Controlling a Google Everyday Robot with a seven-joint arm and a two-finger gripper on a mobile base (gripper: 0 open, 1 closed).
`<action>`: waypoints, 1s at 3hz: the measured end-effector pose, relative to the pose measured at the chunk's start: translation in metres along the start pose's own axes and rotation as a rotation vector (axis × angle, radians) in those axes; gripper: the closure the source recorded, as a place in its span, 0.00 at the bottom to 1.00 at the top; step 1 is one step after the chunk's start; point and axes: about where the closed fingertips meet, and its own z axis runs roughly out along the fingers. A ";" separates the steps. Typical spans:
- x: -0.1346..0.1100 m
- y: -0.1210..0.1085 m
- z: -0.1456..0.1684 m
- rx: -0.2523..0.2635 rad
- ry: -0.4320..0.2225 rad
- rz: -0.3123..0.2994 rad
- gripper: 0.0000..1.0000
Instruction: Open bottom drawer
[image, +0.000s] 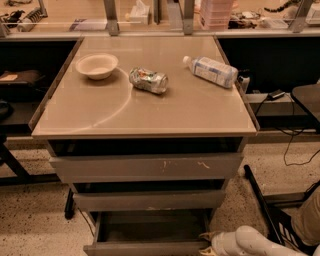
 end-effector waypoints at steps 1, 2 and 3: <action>0.000 0.000 0.000 0.000 0.000 0.000 0.12; 0.000 0.019 -0.003 -0.010 -0.004 -0.013 0.02; 0.002 0.078 -0.013 -0.032 -0.041 -0.023 0.25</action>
Offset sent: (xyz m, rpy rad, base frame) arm -0.0622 -0.0070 -0.0056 -0.0080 -0.0031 0.0560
